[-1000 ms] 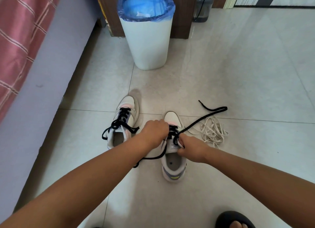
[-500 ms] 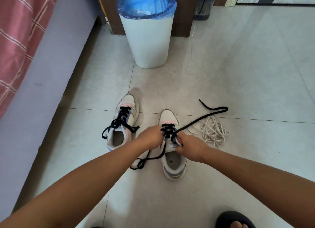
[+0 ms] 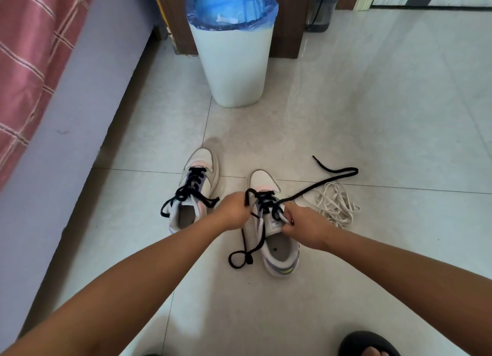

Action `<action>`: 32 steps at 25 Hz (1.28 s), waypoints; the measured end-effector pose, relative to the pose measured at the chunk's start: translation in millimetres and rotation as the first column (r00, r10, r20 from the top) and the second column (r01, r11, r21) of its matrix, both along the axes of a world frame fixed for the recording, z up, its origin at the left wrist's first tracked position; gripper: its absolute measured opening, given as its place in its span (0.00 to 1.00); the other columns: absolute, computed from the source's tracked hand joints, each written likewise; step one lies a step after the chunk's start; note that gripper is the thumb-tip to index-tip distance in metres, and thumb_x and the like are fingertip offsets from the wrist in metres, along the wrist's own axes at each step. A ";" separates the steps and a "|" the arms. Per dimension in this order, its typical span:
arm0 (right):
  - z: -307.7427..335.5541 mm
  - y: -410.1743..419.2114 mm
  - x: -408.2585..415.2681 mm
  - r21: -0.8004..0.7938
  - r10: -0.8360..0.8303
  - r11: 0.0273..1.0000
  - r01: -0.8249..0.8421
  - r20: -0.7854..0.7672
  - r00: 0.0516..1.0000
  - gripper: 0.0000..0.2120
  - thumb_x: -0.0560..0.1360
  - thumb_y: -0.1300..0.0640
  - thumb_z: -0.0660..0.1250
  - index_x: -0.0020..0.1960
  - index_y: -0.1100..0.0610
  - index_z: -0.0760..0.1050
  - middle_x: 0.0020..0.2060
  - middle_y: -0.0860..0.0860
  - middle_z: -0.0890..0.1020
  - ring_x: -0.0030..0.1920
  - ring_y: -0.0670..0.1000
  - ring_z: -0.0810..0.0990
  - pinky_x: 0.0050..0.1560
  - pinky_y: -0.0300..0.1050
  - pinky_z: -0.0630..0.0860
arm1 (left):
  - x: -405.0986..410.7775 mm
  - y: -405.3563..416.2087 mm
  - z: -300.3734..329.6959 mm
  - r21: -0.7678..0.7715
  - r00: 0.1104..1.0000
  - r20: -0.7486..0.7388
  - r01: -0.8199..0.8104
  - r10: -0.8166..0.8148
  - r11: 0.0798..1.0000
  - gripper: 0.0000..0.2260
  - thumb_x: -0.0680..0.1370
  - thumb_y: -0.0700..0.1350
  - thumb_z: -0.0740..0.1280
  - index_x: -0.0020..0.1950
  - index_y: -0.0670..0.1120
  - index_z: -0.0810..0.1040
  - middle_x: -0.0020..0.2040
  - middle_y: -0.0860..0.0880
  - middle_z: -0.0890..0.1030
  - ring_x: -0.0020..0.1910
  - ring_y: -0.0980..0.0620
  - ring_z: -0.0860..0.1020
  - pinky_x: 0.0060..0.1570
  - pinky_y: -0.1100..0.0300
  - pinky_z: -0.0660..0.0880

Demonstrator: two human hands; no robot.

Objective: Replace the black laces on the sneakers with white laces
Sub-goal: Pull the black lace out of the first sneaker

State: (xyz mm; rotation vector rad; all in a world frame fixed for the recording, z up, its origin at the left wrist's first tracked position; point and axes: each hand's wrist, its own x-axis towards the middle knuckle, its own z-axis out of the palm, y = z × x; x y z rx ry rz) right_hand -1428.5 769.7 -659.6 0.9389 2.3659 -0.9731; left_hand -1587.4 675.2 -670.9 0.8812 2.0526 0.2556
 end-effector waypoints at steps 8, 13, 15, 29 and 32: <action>-4.7 0.4 3.8 -0.036 -0.080 0.996 0.081 0.015 0.997 0.15 0.75 0.56 0.62 0.36 0.50 0.56 0.33 0.49 0.69 0.38 0.54 0.69 0.37 0.46 0.64 | 14.7 1.7 12.0 -0.215 0.799 0.295 -0.479 0.524 0.851 0.13 0.82 0.48 0.54 0.57 0.38 0.65 0.40 0.43 0.73 0.32 0.48 0.73 0.29 0.60 0.67; -4.2 -0.7 1.8 -0.019 -0.078 0.997 0.078 0.010 0.997 0.15 0.75 0.56 0.62 0.36 0.50 0.56 0.33 0.49 0.69 0.38 0.53 0.70 0.34 0.45 0.63 | 20.7 11.7 6.0 -0.227 0.738 0.430 -0.469 0.520 0.853 0.13 0.79 0.51 0.59 0.40 0.44 0.70 0.33 0.47 0.70 0.27 0.52 0.65 0.27 0.65 0.58; -4.0 -0.4 1.8 -0.016 -0.074 0.997 0.074 0.019 0.997 0.15 0.75 0.55 0.62 0.37 0.50 0.56 0.33 0.49 0.69 0.38 0.53 0.70 0.33 0.44 0.62 | 15.9 17.5 6.7 -0.155 0.785 0.423 -0.430 0.453 0.889 0.09 0.79 0.43 0.59 0.38 0.45 0.70 0.33 0.47 0.70 0.27 0.52 0.65 0.27 0.64 0.58; -3.5 -1.4 5.3 -0.037 -0.074 0.997 0.074 0.009 0.997 0.09 0.75 0.56 0.61 0.46 0.56 0.61 0.33 0.48 0.68 0.40 0.53 0.70 0.35 0.45 0.63 | -8.3 5.3 -0.1 -0.050 0.951 -0.194 -0.253 0.239 0.966 0.23 0.79 0.47 0.63 0.69 0.39 0.59 0.64 0.40 0.69 0.54 0.40 0.76 0.38 0.54 0.74; -5.3 -1.6 5.7 -0.030 -0.087 0.996 0.087 0.002 0.996 0.09 0.75 0.55 0.61 0.44 0.55 0.61 0.33 0.48 0.68 0.38 0.53 0.70 0.33 0.44 0.63 | 14.7 -0.3 2.2 -0.289 0.903 0.210 -0.310 0.376 0.906 0.15 0.80 0.49 0.59 0.59 0.39 0.66 0.51 0.41 0.74 0.41 0.44 0.78 0.31 0.56 0.73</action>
